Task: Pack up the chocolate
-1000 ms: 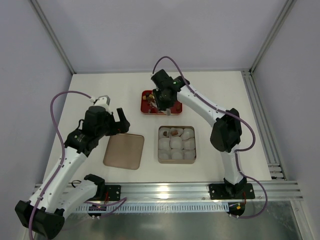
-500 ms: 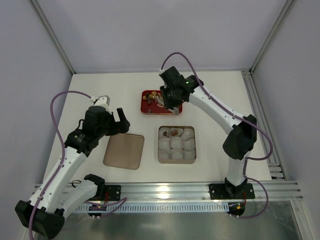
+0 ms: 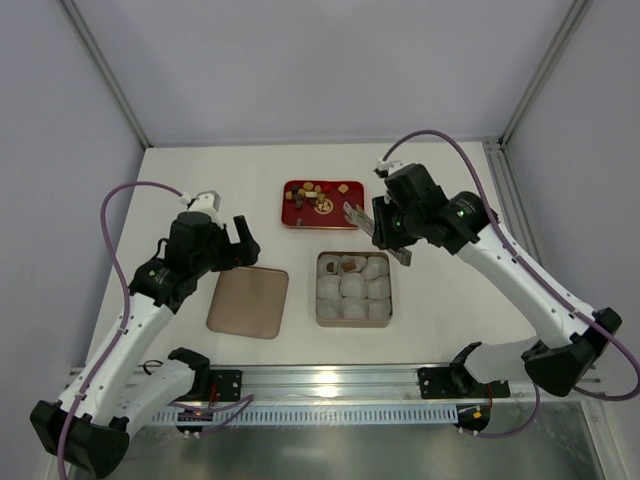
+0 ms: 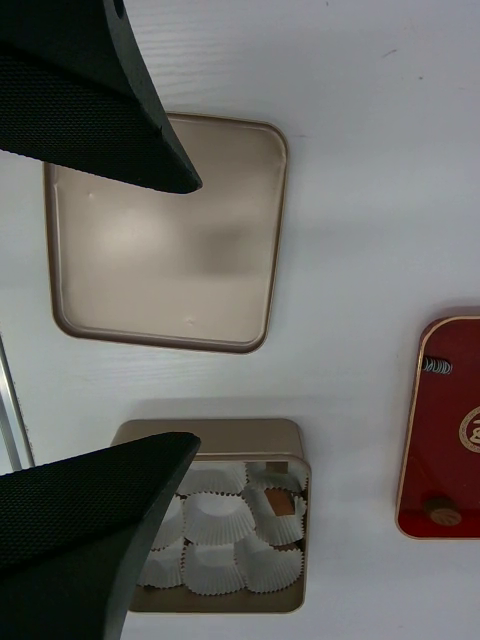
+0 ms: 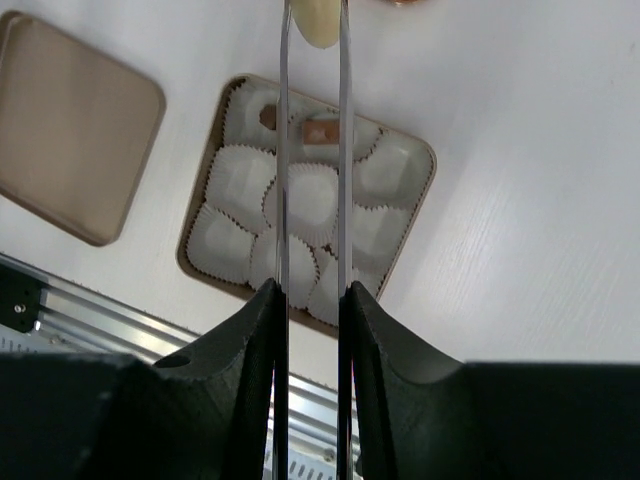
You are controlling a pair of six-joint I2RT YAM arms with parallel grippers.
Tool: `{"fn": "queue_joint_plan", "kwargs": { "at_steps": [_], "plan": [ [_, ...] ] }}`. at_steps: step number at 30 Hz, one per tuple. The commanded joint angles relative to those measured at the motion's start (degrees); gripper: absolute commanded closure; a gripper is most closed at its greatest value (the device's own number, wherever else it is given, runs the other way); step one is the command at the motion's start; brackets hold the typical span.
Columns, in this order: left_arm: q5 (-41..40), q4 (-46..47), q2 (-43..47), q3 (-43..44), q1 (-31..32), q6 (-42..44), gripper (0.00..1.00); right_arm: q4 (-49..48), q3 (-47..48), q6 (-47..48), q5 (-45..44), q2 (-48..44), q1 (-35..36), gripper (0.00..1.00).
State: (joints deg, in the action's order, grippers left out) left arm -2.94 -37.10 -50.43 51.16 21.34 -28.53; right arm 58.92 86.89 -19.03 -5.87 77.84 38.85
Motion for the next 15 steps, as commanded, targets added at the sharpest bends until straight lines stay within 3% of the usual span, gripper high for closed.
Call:
{"fn": "queue_joint_plan", "kwargs": {
  "at_steps": [1,6,15],
  "plan": [
    [0.0,1.3,0.3,0.1,-0.2,-0.6,0.0,2.0,-6.9,-2.5,-0.5,-6.3,-0.1,0.67],
    [0.4,1.3,-0.2,0.1,-0.2,-0.6,0.0,4.9,-14.5,-4.4,-1.2,-13.6,-0.1,0.67],
    [0.3,1.3,-0.7,0.0,-0.2,-0.5,0.0,3.6,-22.3,-5.8,0.9,-16.7,0.0,0.67]
  ]
}}
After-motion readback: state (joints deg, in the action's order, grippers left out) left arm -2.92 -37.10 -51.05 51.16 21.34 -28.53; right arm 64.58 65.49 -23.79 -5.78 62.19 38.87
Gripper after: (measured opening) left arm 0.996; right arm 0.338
